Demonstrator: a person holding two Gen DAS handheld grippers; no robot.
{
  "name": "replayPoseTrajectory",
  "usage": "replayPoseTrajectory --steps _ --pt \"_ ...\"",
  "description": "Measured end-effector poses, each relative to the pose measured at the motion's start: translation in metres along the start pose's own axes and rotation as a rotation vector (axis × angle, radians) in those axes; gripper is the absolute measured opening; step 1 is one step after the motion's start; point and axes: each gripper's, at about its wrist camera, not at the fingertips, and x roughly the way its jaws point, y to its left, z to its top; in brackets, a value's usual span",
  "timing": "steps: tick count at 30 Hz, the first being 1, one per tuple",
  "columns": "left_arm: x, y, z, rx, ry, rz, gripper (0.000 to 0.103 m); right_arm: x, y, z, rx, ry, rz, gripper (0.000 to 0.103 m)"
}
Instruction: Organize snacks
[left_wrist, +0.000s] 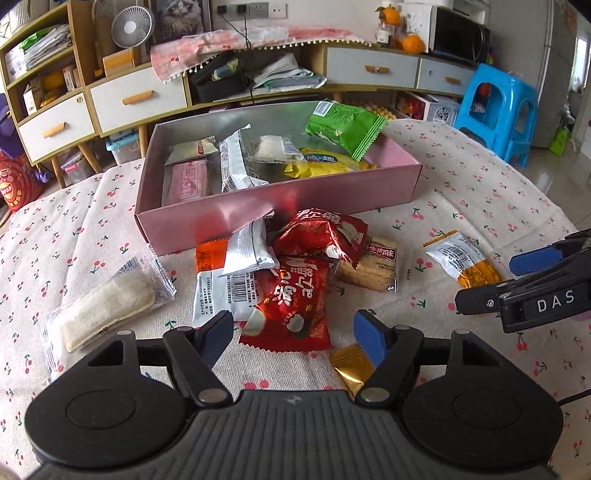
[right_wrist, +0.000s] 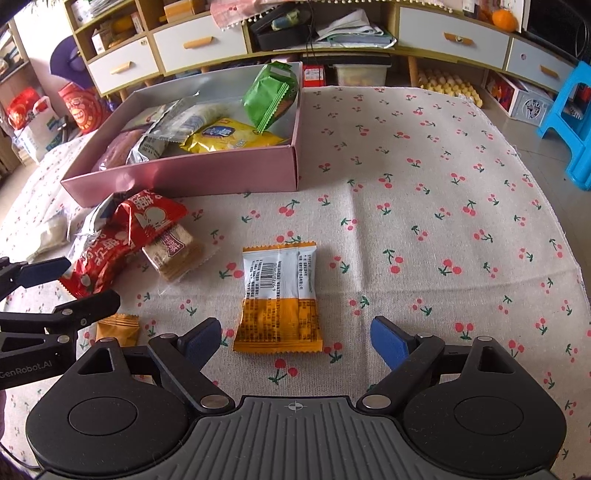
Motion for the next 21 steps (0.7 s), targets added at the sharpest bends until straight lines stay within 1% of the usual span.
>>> replayPoseTrajectory --steps 2,4,6,9,14,18,21 --pt "0.0015 -0.0011 0.0013 -0.002 0.000 0.000 0.066 0.0007 0.0023 -0.0007 -0.021 -0.002 -0.012 0.090" --pt "0.0020 -0.0018 0.0029 -0.004 -0.001 0.003 0.062 0.0012 0.0044 -0.0020 -0.038 -0.005 -0.021 0.090" --pt "0.0033 -0.0022 0.0046 -0.008 0.003 0.003 0.051 0.0014 0.0056 -0.0029 -0.048 -0.008 -0.026 0.090" --pt "0.0047 -0.0004 0.0058 -0.027 0.014 0.012 0.044 0.0017 0.0059 -0.0027 -0.050 -0.011 -0.028 0.090" --pt "0.0030 0.0011 0.0066 -0.038 0.014 0.002 0.043 0.0017 0.0054 -0.0024 -0.043 -0.019 -0.039 0.090" --pt "0.0015 0.0026 0.0079 -0.052 0.019 -0.017 0.042 0.0018 0.0040 -0.0006 -0.036 -0.024 -0.048 0.088" --pt "0.0000 0.0033 0.0088 -0.059 0.020 -0.028 0.042 0.0013 0.0045 0.0004 -0.036 -0.026 -0.047 0.081"
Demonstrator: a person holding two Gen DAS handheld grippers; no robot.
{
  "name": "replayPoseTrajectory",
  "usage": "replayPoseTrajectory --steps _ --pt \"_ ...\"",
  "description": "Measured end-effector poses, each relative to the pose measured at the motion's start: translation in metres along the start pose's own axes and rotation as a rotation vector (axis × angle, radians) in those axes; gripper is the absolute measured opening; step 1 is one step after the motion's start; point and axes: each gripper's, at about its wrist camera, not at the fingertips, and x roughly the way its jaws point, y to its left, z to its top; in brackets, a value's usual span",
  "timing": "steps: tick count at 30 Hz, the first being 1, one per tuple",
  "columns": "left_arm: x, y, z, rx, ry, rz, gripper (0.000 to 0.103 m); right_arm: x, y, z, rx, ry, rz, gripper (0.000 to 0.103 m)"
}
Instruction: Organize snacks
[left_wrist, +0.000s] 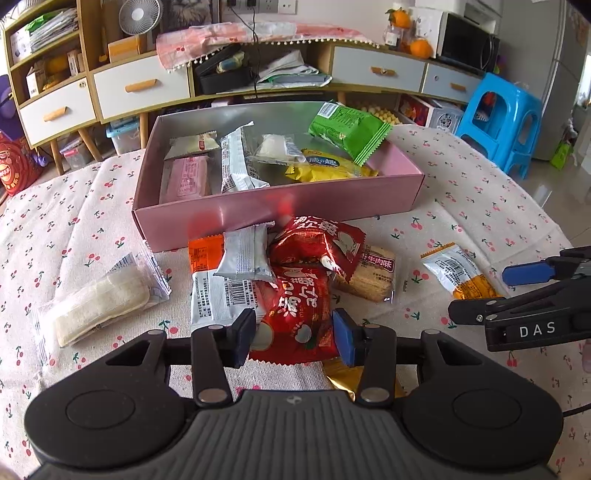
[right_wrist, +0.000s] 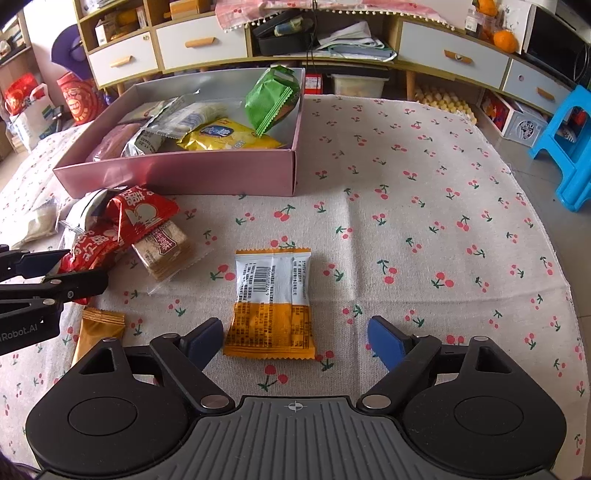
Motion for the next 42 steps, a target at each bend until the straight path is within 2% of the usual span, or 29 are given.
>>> replayPoseTrajectory --steps 3,5,6,23,24,25,26,31,32,34,36,37,39,42 --pt "-0.002 0.002 0.000 -0.012 0.006 -0.013 0.042 -0.001 0.002 0.001 -0.010 -0.006 0.007 0.068" --pt "-0.003 0.002 0.001 -0.018 0.010 -0.019 0.041 -0.003 0.004 0.002 -0.015 -0.007 0.018 0.052" --pt "-0.004 0.002 0.001 -0.021 0.012 -0.022 0.041 -0.003 0.004 0.003 -0.015 -0.007 0.024 0.047" --pt "-0.025 0.016 0.012 -0.136 0.037 -0.099 0.039 -0.015 -0.007 0.011 0.168 0.094 0.167 0.046" --pt "-0.027 0.016 0.013 -0.137 0.034 -0.104 0.036 -0.016 -0.007 0.012 0.174 0.094 0.171 0.046" --pt "-0.029 0.017 0.014 -0.139 0.031 -0.112 0.017 -0.017 -0.008 0.013 0.180 0.092 0.175 0.046" --pt "-0.029 0.017 0.016 -0.138 0.041 -0.118 0.004 -0.018 -0.008 0.013 0.187 0.090 0.180 0.046" --pt "-0.026 0.020 0.016 -0.160 0.052 -0.116 0.004 -0.023 -0.012 0.020 0.217 0.076 0.200 0.046" --pt "-0.024 0.021 0.016 -0.163 0.059 -0.123 0.005 -0.023 -0.011 0.020 0.218 0.075 0.198 0.046" --pt "-0.022 0.021 0.014 -0.173 0.072 -0.133 0.016 -0.022 -0.011 0.021 0.219 0.078 0.194 0.046" --pt "-0.020 0.018 0.012 -0.177 0.086 -0.141 0.034 -0.019 -0.009 0.020 0.217 0.089 0.190 0.046" --pt "-0.019 0.016 0.011 -0.183 0.093 -0.148 0.037 -0.018 -0.009 0.020 0.214 0.093 0.186 0.046" --pt "-0.015 0.012 0.011 -0.205 0.106 -0.150 0.052 -0.016 -0.007 0.019 0.209 0.100 0.180 0.046" --pt "-0.009 0.006 0.013 -0.236 0.108 -0.142 0.061 -0.015 -0.006 0.019 0.209 0.101 0.174 0.046"
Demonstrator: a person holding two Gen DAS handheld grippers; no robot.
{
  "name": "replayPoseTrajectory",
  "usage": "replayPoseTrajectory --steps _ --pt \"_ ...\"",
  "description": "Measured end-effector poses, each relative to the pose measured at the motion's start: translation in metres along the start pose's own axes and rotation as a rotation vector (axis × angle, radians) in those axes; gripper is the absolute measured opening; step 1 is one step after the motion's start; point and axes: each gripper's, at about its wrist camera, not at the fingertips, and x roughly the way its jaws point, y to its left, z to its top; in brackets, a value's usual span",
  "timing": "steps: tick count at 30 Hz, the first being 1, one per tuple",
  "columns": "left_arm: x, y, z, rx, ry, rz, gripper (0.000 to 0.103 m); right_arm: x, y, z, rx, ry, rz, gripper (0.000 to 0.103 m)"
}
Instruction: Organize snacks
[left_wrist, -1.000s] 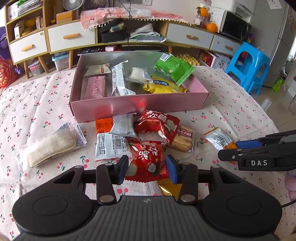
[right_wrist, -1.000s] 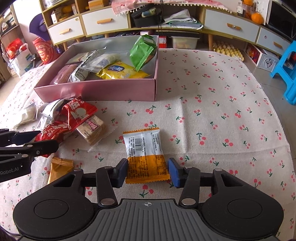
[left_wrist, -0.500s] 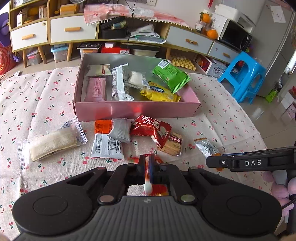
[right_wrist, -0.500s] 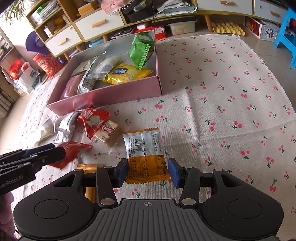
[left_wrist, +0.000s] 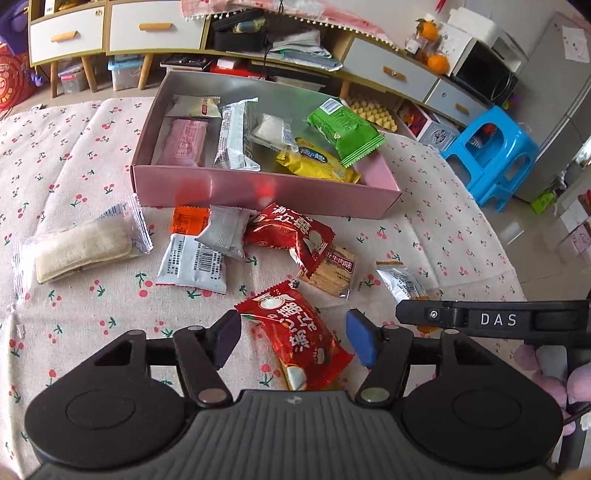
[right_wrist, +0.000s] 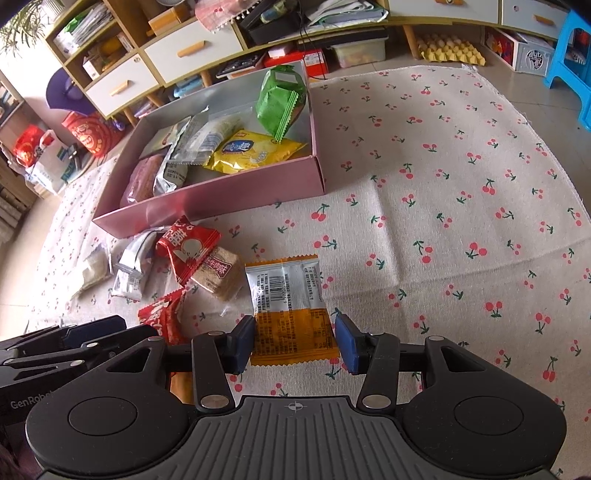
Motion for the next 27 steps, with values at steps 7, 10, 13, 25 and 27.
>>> replayPoseTrajectory --steps 7,10,13,25,27 --pt "0.019 -0.011 -0.003 -0.054 0.026 0.083 0.058 0.003 0.003 0.000 -0.006 0.002 -0.012 0.046" --pt "0.020 -0.016 -0.003 -0.035 0.015 0.123 0.052 0.004 0.004 0.000 -0.013 0.003 -0.018 0.046" --pt "0.019 -0.017 -0.004 -0.015 0.018 0.137 0.034 0.004 0.005 0.001 -0.017 0.002 -0.017 0.046" --pt "-0.004 -0.003 -0.002 -0.043 0.043 0.039 0.029 -0.011 0.014 0.014 0.022 -0.032 0.043 0.046" --pt "-0.010 -0.001 0.000 -0.049 0.033 0.025 0.029 -0.014 0.016 0.019 0.034 -0.047 0.060 0.046"
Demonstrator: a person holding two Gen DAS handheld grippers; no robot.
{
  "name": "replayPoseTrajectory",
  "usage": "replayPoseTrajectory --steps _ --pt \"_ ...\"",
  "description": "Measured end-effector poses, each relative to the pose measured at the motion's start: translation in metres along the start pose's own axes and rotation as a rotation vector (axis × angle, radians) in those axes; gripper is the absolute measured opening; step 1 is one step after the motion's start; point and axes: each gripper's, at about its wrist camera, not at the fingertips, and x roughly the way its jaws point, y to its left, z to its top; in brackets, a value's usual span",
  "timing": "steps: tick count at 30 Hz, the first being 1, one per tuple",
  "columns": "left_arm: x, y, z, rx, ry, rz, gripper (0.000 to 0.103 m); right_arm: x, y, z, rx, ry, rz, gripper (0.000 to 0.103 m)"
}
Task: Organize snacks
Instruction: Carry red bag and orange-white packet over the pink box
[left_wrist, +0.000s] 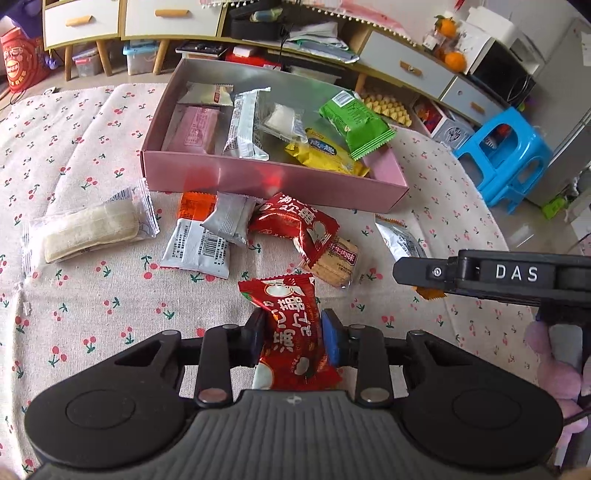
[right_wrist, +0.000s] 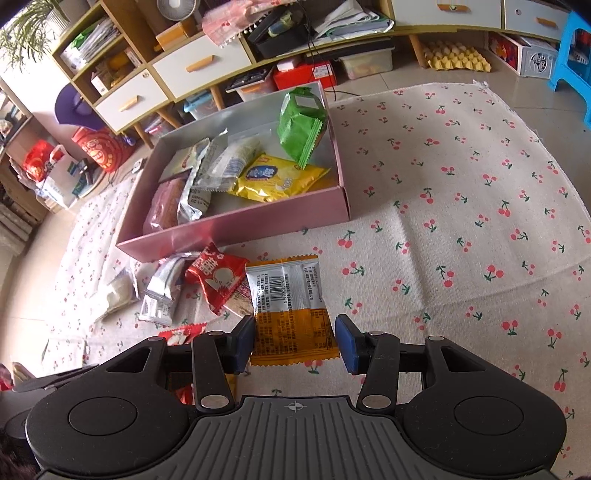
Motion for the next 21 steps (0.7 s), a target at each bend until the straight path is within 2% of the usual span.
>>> replayPoseTrajectory --steps 7,14,21 --pt "-0.022 0.010 0.011 -0.042 -0.053 -0.041 0.029 -0.003 0.011 0.024 0.063 -0.064 0.073 0.046" --pt "-0.030 0.028 0.036 -0.096 -0.119 -0.010 0.029 0.014 0.016 0.050 0.151 -0.101 0.188 0.046" --pt "-0.022 0.040 0.068 -0.148 -0.167 0.004 0.029 0.045 0.007 0.064 0.307 -0.102 0.296 0.046"
